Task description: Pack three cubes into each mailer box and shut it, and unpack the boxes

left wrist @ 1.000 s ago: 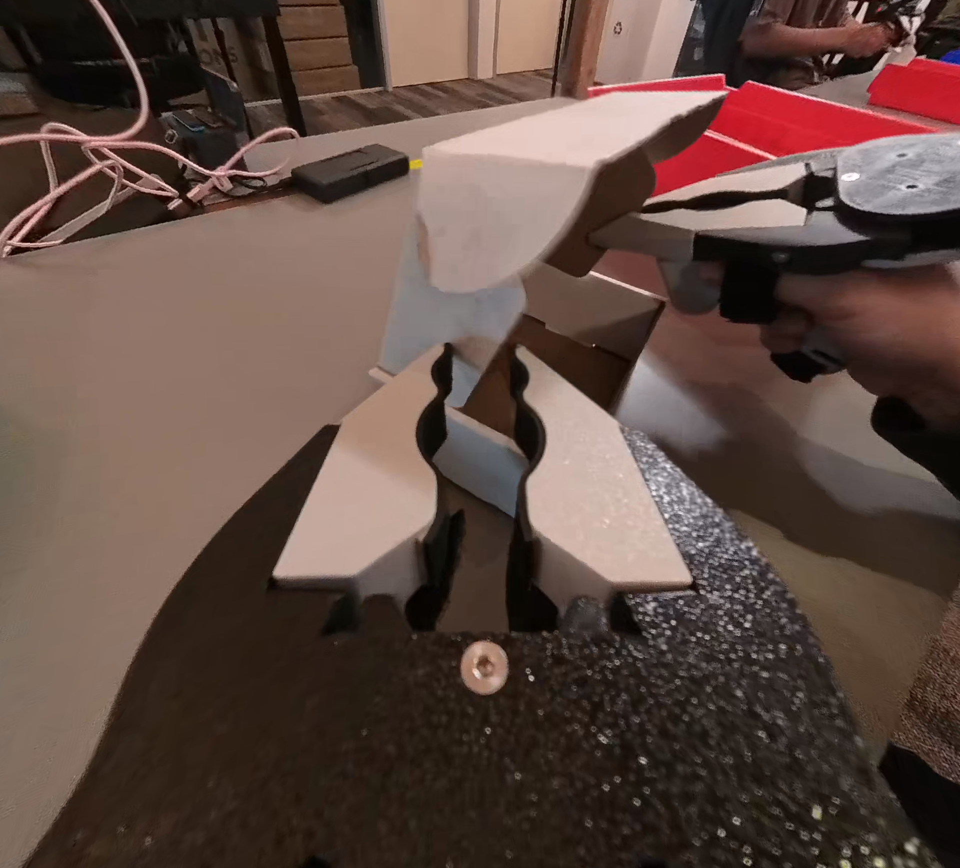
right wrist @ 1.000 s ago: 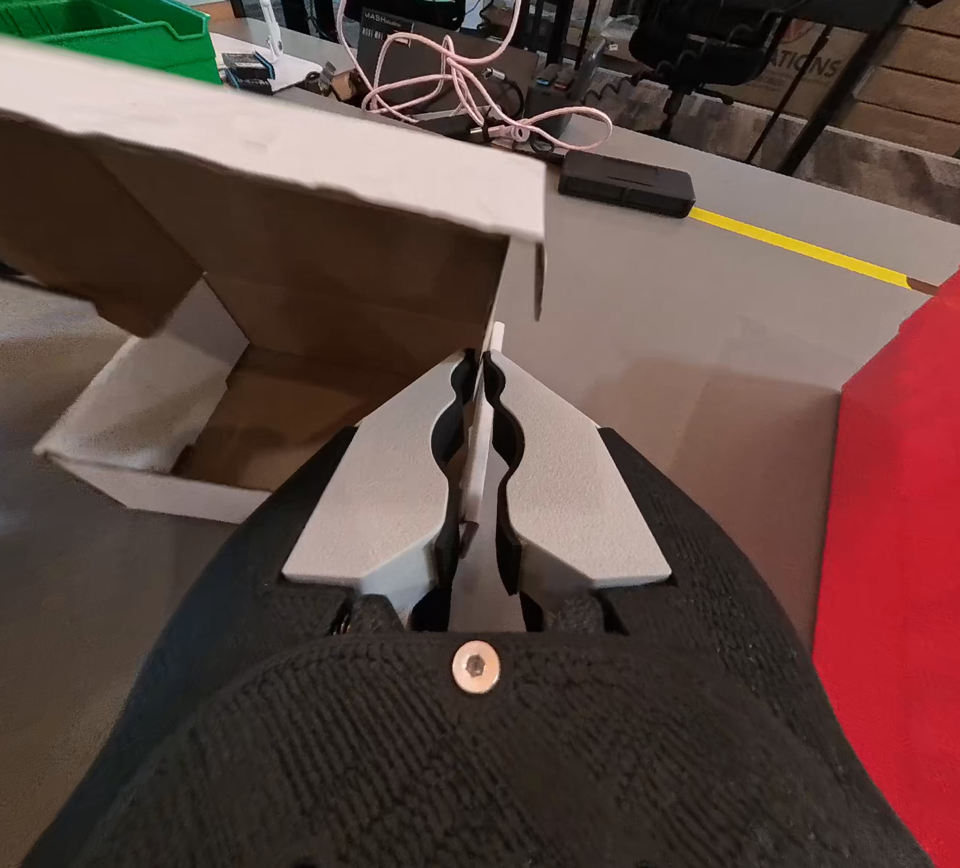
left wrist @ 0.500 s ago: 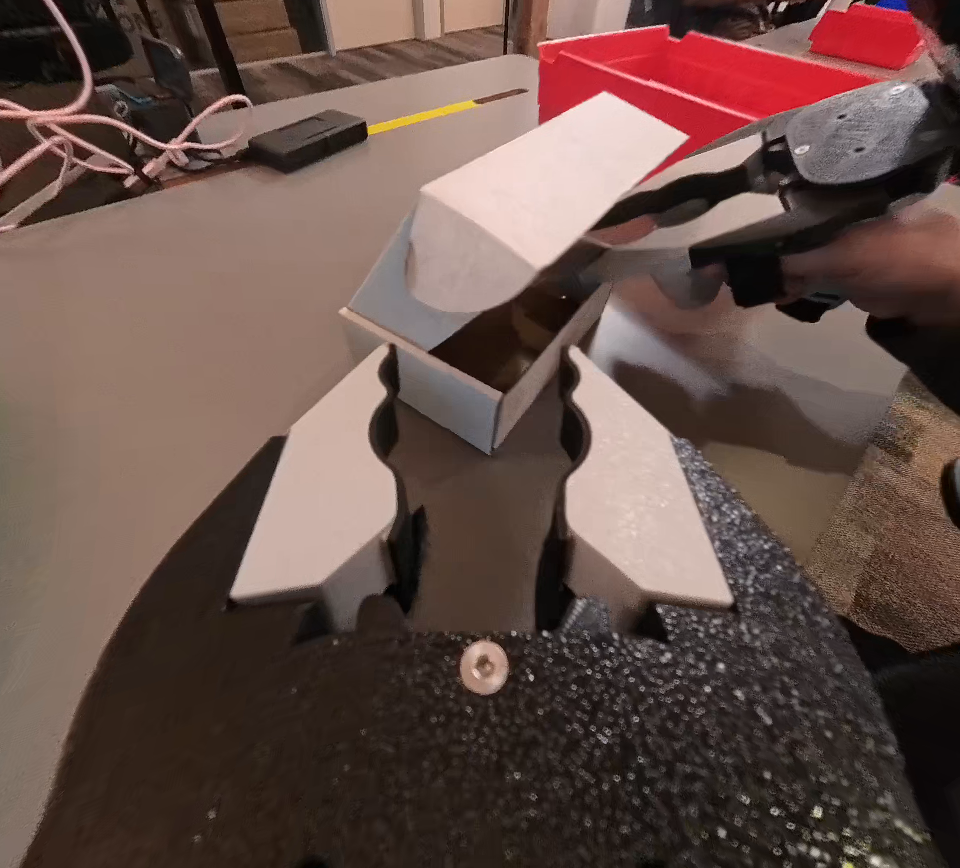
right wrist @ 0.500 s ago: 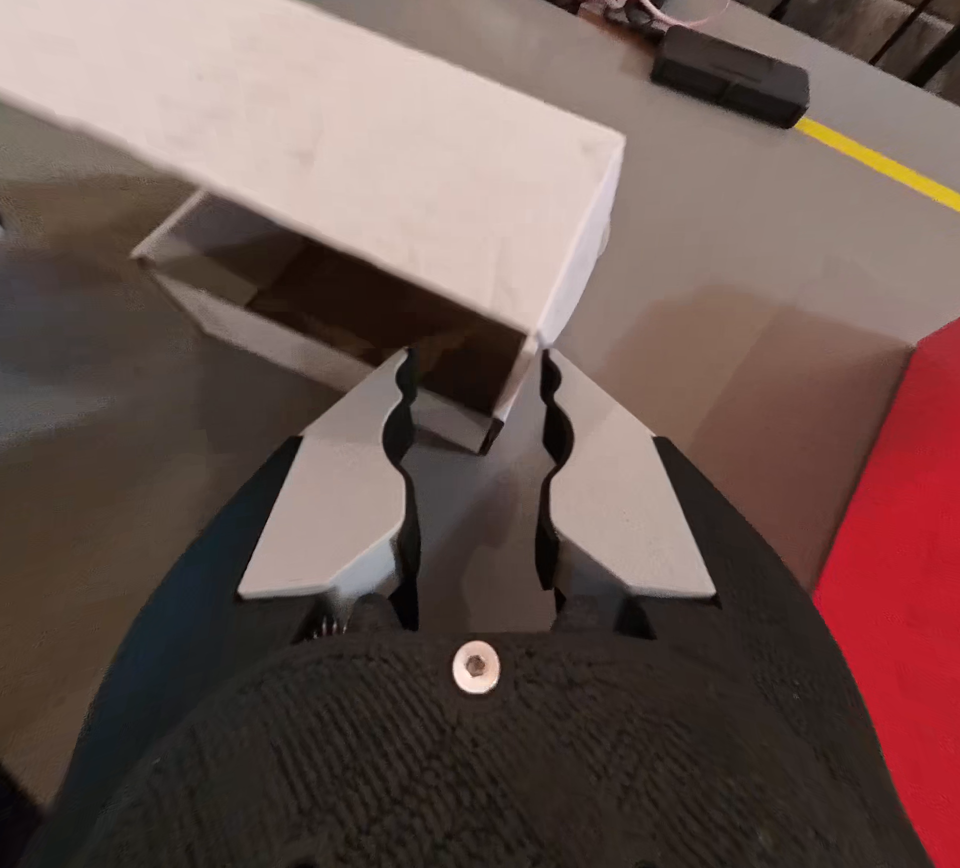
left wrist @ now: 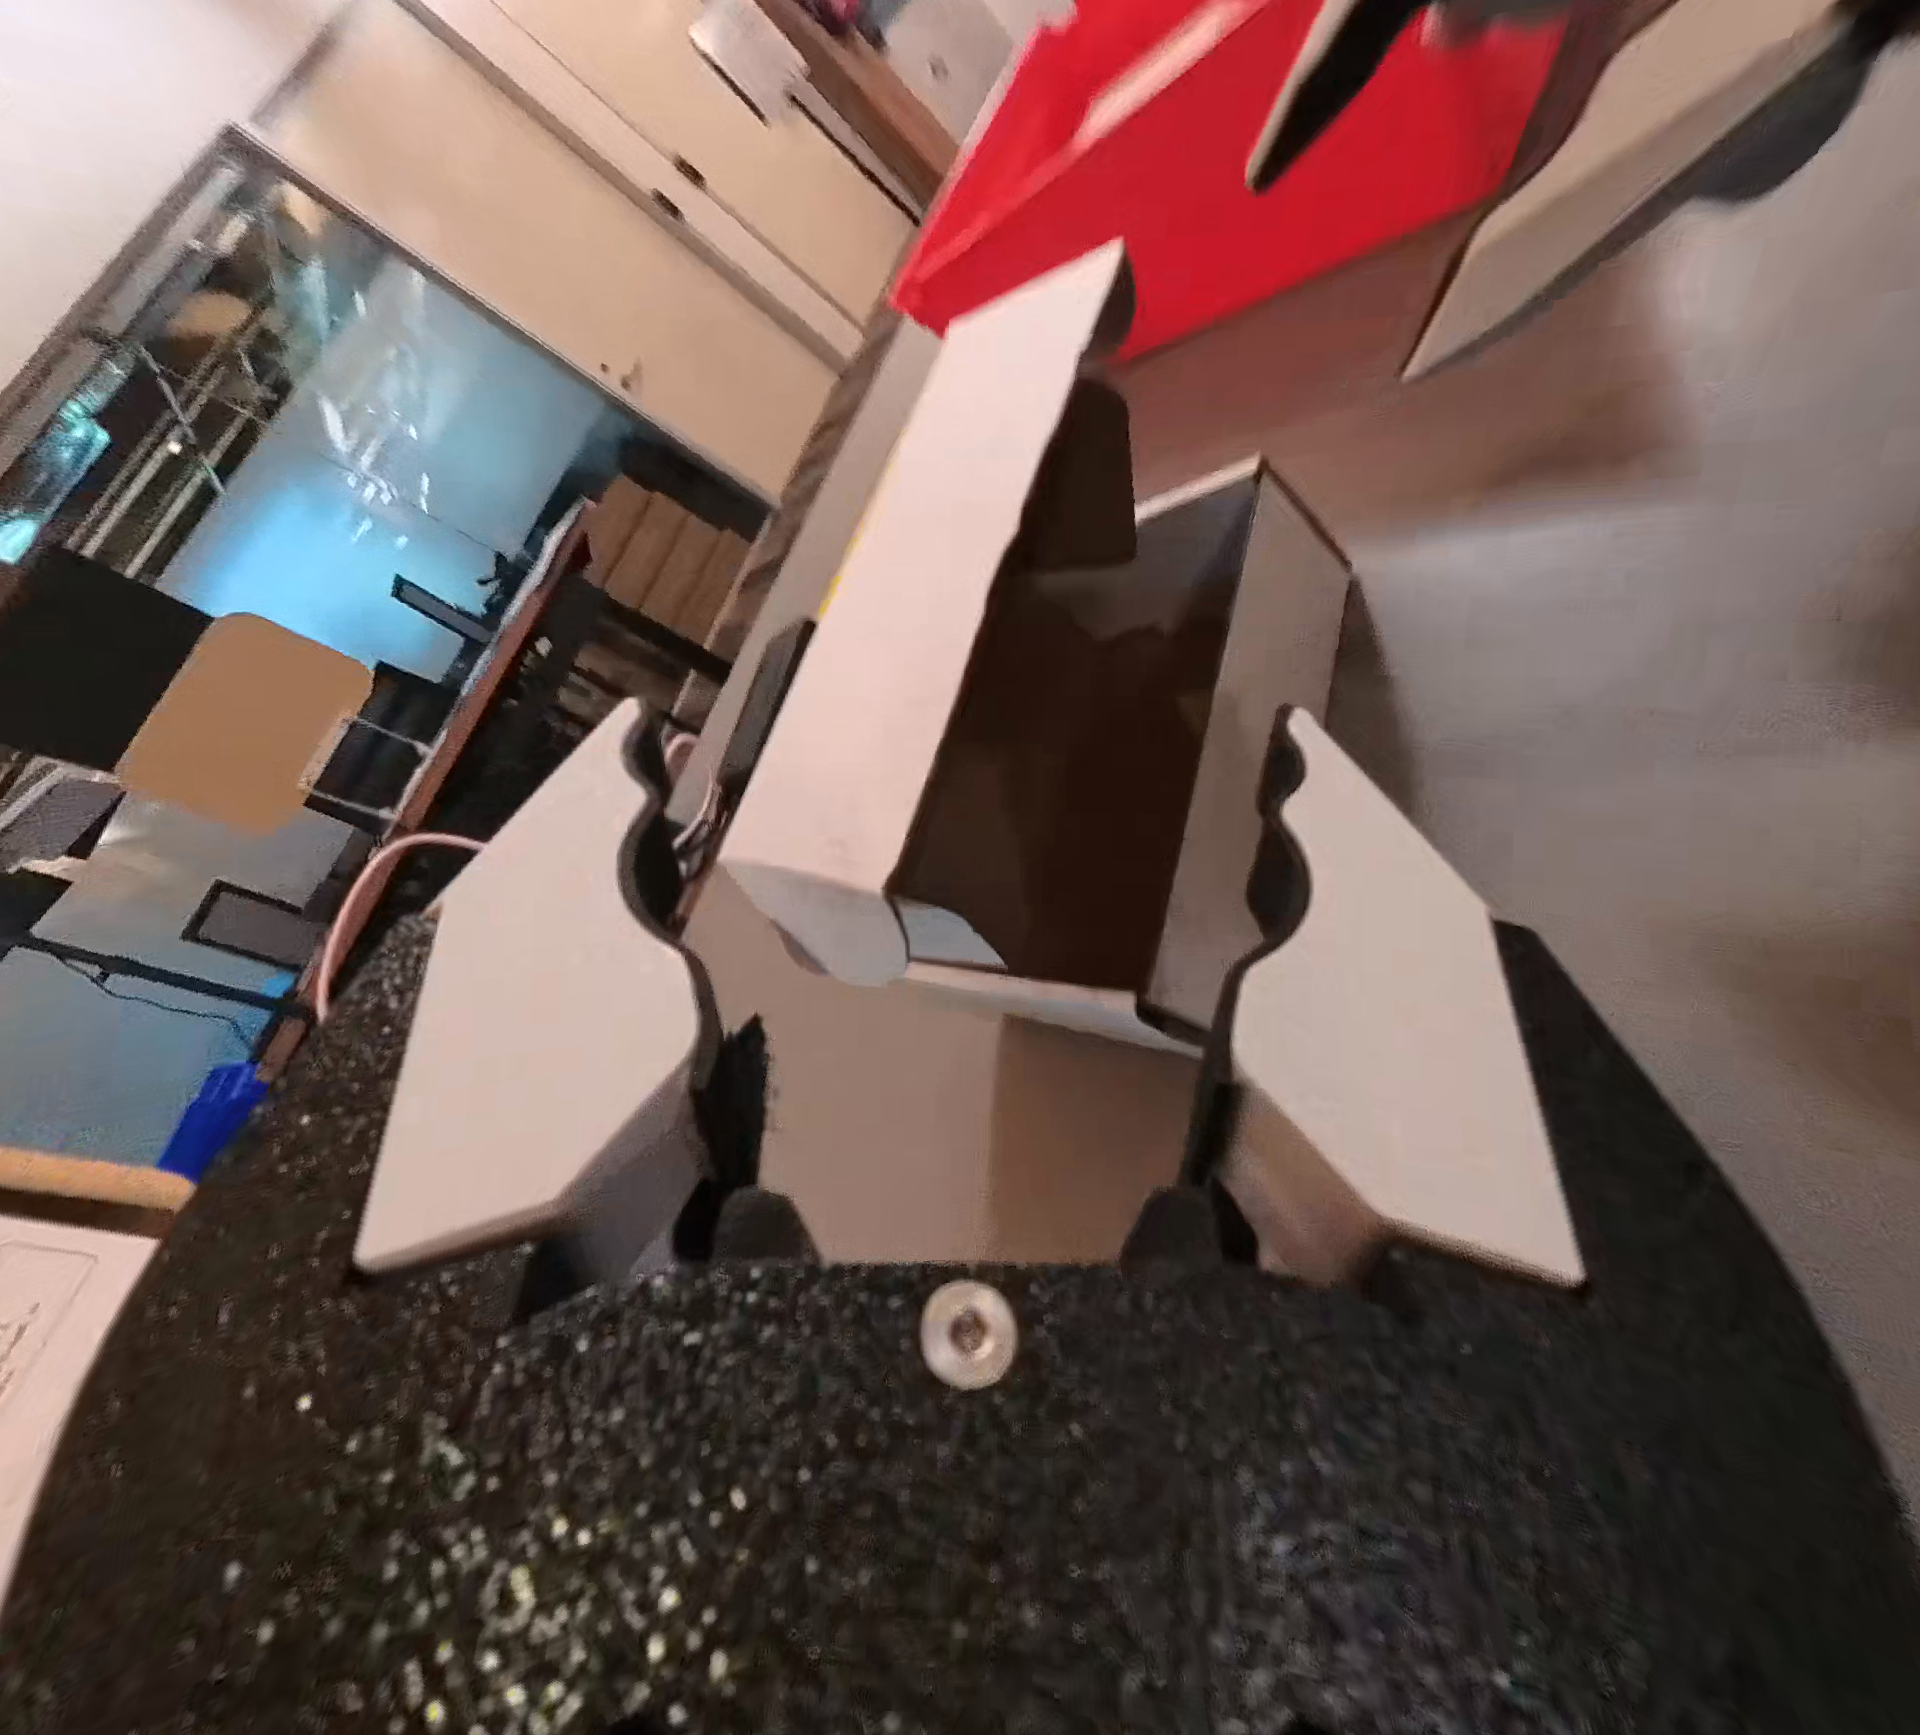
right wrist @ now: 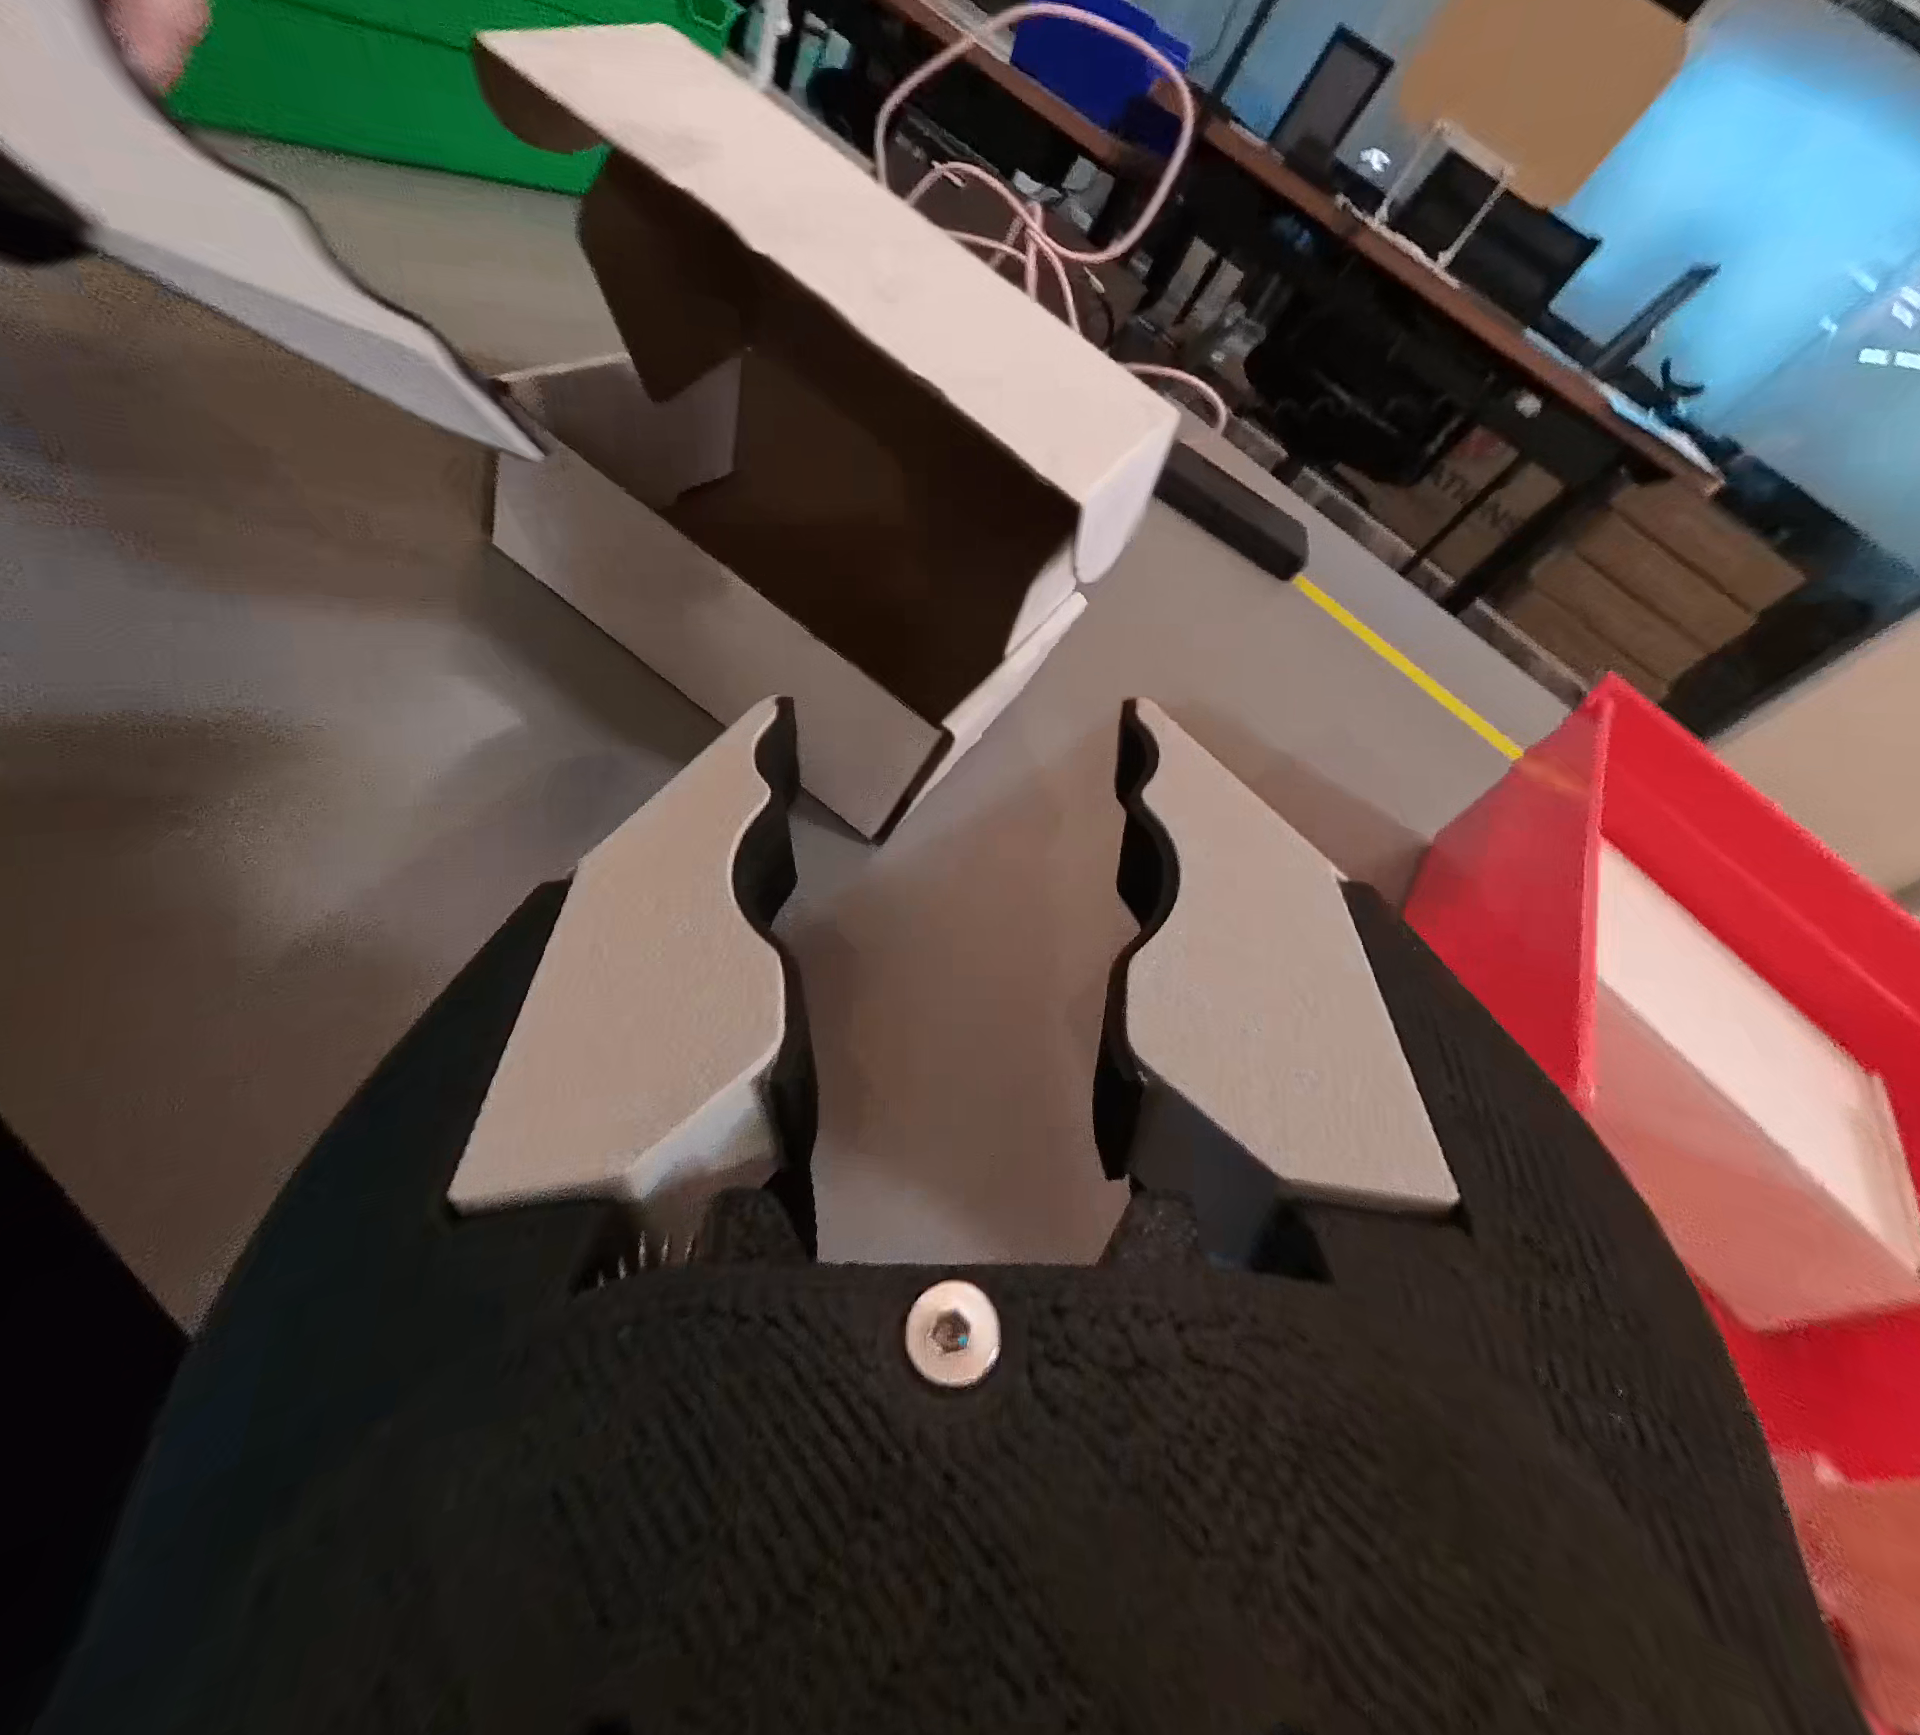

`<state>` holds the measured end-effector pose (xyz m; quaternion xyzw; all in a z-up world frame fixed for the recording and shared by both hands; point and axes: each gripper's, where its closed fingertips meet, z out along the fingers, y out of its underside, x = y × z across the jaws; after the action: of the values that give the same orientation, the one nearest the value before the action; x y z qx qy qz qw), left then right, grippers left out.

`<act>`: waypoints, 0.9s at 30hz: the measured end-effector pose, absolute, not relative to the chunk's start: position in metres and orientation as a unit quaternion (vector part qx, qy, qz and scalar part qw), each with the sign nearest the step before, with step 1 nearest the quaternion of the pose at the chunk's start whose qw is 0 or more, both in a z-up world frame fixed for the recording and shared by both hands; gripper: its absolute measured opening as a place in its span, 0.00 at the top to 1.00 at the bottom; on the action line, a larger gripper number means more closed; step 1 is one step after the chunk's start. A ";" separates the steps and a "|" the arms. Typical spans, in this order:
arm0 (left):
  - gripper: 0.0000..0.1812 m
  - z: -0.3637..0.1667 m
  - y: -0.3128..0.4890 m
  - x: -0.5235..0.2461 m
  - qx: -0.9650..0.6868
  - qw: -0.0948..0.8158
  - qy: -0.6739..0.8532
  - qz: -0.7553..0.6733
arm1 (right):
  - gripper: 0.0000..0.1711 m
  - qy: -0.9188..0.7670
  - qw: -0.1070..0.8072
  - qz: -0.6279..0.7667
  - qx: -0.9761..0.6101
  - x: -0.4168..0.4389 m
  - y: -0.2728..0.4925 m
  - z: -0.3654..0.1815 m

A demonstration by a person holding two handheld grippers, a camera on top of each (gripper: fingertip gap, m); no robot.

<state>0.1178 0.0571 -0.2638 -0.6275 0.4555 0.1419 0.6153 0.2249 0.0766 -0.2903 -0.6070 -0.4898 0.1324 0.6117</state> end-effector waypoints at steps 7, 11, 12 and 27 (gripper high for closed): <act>0.72 -0.285 0.067 0.111 -0.662 0.557 0.471 0.172 | 0.65 -0.537 0.684 0.016 -0.494 0.218 0.075 -0.271; 0.73 -0.301 0.056 0.114 -0.664 0.536 0.490 0.178 | 0.59 -0.576 0.659 0.014 -0.483 0.206 0.077 -0.282; 0.73 -0.305 0.054 0.114 -0.664 0.533 0.492 0.181 | 0.58 -0.594 0.647 0.011 -0.477 0.202 0.076 -0.289; 0.74 -0.345 0.040 0.117 -0.699 0.452 0.535 0.143 | 0.59 -0.754 0.521 -0.111 -0.385 0.165 0.082 -0.349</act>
<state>0.1166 0.0399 -0.3454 -0.6994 0.5347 0.1428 0.4524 0.1647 0.0824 -0.3486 -0.3848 -0.7541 -0.1112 0.5206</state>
